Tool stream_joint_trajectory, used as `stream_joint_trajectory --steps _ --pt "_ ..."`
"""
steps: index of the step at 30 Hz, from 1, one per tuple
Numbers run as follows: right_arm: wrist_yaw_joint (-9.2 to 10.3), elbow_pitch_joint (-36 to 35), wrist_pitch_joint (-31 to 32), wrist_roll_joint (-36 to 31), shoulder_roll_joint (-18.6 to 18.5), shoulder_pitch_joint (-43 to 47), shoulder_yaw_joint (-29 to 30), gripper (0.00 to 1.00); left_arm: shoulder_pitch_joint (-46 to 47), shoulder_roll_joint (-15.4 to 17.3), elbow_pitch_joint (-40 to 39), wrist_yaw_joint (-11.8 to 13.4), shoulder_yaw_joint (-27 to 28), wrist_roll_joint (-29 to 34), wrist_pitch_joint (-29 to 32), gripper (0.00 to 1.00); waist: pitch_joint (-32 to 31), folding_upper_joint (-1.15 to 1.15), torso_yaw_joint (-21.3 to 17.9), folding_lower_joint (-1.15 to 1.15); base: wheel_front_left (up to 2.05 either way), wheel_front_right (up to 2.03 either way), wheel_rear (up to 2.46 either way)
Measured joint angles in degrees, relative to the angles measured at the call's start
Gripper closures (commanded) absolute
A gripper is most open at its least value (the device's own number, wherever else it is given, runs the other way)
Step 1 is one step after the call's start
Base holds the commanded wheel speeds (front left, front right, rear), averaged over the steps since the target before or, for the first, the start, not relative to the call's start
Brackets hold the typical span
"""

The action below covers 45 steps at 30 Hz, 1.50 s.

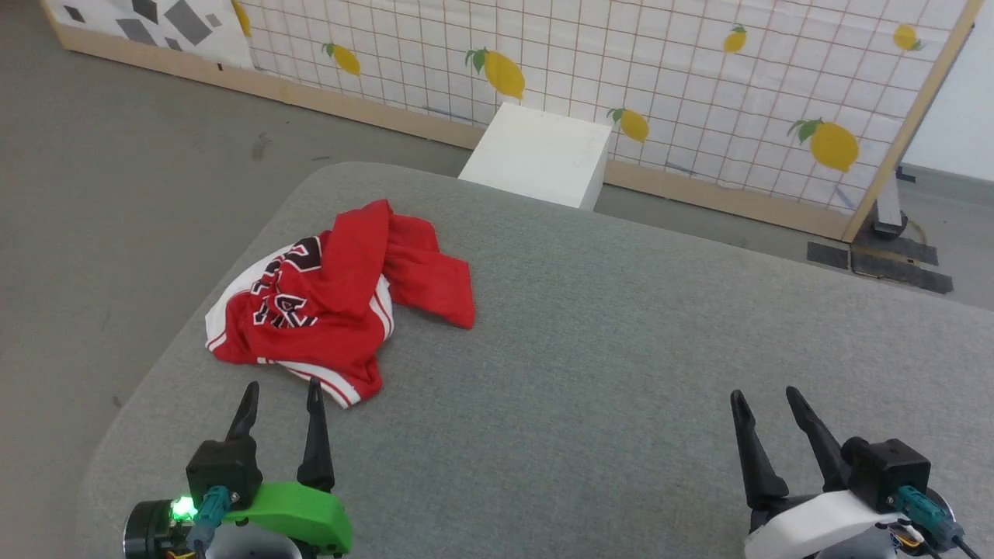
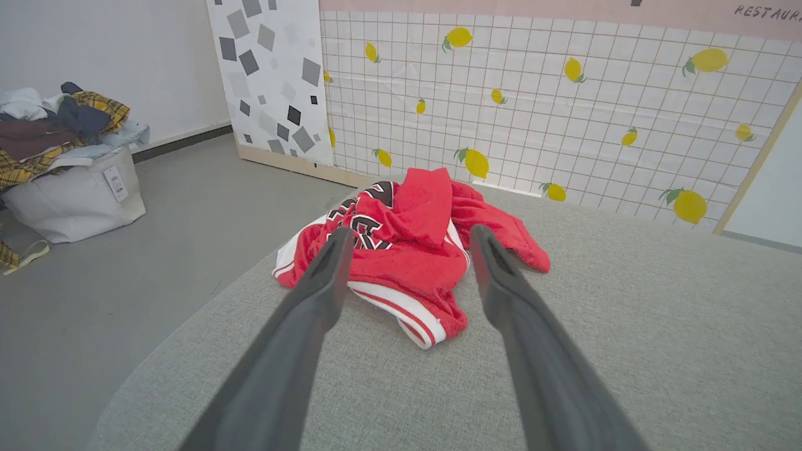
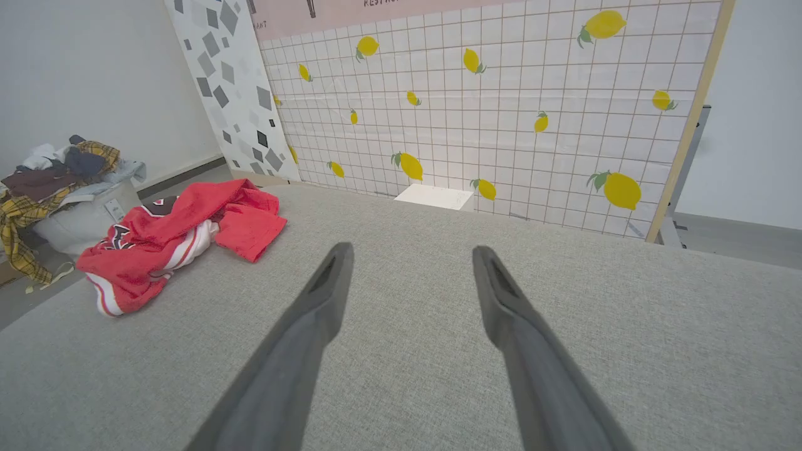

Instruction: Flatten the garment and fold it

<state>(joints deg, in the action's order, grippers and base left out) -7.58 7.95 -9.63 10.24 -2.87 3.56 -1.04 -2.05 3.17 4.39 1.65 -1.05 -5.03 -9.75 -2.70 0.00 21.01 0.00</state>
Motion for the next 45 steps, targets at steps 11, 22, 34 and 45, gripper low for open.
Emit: stream_joint_trajectory --steps 11,22,34,45 --pt "0.0 1.2 -1.3 0.9 0.0 0.2 -0.1 0.0 -0.2 0.0 0.3 0.5 -0.1 -0.5 -1.2 0.0 -0.3 0.0 2.7 0.0 0.0 0.0 0.0" --pt "0.0 2.0 -2.6 1.4 0.0 0.7 -0.6 0.0 -0.4 0.0 0.5 0.9 -0.3 -1.0 -2.5 0.0 -0.2 0.0 5.4 0.0 0.0 0.0 0.0" --pt "0.0 2.6 -4.0 1.4 0.0 1.2 -0.6 0.0 -0.5 0.0 1.3 1.5 -1.2 -1.5 -4.0 0.0 0.9 0.0 8.1 0.0 0.0 0.0 0.0" --pt "0.0 3.1 -5.0 1.5 0.0 1.2 -0.4 0.0 -0.4 0.0 2.2 1.9 -1.7 -1.7 -4.8 0.0 1.7 0.0 9.9 0.0 0.0 0.0 0.0"
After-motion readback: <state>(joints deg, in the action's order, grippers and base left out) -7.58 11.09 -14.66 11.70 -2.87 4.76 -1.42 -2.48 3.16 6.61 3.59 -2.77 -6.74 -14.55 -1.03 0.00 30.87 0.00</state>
